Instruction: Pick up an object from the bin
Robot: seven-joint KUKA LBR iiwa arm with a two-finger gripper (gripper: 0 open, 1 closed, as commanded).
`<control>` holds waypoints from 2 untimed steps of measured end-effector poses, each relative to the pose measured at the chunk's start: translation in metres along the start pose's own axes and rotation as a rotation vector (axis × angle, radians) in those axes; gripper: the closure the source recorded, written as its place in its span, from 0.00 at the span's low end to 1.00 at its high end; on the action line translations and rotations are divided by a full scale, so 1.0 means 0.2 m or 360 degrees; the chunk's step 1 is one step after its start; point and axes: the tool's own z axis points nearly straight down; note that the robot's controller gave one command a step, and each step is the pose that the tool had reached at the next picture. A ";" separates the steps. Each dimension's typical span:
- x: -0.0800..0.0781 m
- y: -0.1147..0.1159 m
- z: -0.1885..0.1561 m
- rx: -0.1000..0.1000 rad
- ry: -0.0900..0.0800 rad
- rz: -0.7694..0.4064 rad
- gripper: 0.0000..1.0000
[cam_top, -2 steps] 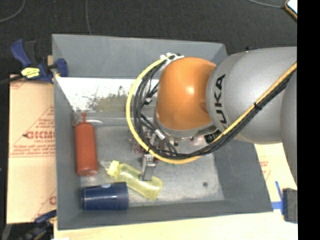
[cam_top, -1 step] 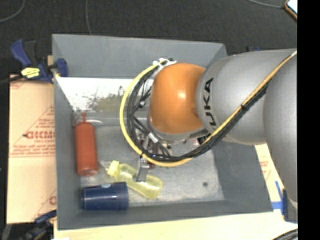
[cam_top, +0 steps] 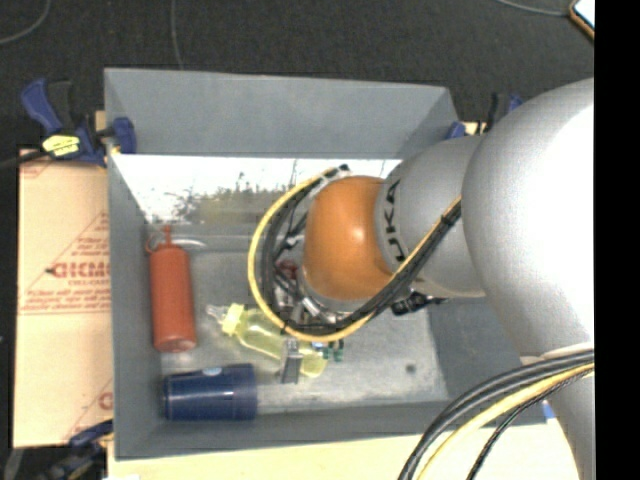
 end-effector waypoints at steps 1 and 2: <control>-0.12 0.20 -0.01 -0.0011 -0.0009 0.0032 1.00; -0.12 0.20 -0.01 -0.0011 -0.0009 0.0031 1.00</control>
Offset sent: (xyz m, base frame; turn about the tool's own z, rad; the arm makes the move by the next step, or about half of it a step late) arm 0.0000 0.0000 0.0000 0.0000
